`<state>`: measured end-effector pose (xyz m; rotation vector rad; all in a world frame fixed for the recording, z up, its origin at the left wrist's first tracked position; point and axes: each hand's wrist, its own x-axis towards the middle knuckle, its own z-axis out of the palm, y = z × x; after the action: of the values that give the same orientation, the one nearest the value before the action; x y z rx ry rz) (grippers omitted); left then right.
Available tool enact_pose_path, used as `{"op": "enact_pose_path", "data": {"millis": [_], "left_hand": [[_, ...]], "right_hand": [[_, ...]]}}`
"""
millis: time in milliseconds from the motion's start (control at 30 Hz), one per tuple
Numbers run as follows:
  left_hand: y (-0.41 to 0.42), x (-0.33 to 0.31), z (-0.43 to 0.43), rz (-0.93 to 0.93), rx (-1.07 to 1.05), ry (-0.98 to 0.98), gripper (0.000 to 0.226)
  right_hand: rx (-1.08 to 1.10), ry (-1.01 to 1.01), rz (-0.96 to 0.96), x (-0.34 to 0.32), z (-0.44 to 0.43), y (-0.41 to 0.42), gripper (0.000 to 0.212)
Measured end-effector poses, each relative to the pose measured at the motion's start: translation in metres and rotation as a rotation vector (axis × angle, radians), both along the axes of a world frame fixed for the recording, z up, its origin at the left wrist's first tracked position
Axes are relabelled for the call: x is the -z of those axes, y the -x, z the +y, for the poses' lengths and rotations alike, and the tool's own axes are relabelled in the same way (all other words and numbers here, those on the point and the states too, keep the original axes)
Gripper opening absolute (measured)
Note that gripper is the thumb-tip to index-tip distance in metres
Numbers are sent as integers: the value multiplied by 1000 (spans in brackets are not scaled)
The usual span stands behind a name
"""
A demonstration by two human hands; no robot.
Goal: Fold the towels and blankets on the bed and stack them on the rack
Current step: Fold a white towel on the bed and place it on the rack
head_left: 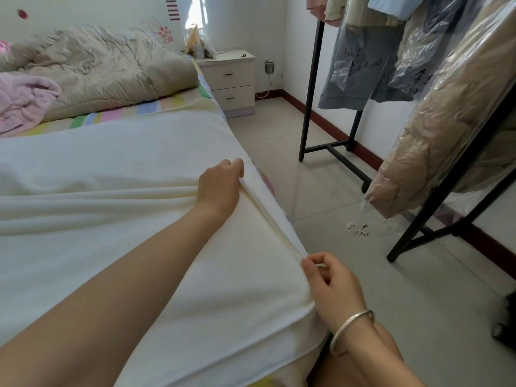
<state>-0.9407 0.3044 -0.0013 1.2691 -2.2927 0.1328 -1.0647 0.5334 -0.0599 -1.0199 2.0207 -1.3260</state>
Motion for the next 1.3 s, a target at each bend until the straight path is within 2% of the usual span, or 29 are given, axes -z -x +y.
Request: {"op": "enact_pose_path", "data": {"millis": [100,200,367,500,633,833,967,1033,1067,1100,1167,1233,1300], "left_hand": [[22,3,4,67,68,-3,26],[37,15,9,55,147,-63,26],[17,53,9,66,258,-290,35],[-1,48,23,142,298,-372,51],[-35,46,65,190,338,-351,55],[-100,51,125,252,316,-278,38],[-133,43,151,302,272,-212,32],[-154,42,166,306,246,-160,29],[-165,43,172,301,233,-132,26],[-177,46,178,294,217,-108,23],[-203,50,190,282,166,-55,18],[-224,54,200,244,109,15,18],[-242,56,211,180,90,69,22]], "right_hand": [[49,35,-73,0,7,25,12],[28,-29,-152,10,12,36,13],[-17,-111,-98,27,13,32,14],[-19,-160,-68,28,12,34,25],[-19,-284,-40,26,11,35,43],[-28,-374,148,8,14,20,50],[60,-387,45,6,23,10,53],[138,-334,-8,8,29,6,44],[178,-297,21,7,33,3,38],[213,-254,129,7,38,-2,40],[220,-76,504,6,44,-18,41],[100,213,769,0,43,-39,27],[-145,366,822,-1,39,-67,24]]}}
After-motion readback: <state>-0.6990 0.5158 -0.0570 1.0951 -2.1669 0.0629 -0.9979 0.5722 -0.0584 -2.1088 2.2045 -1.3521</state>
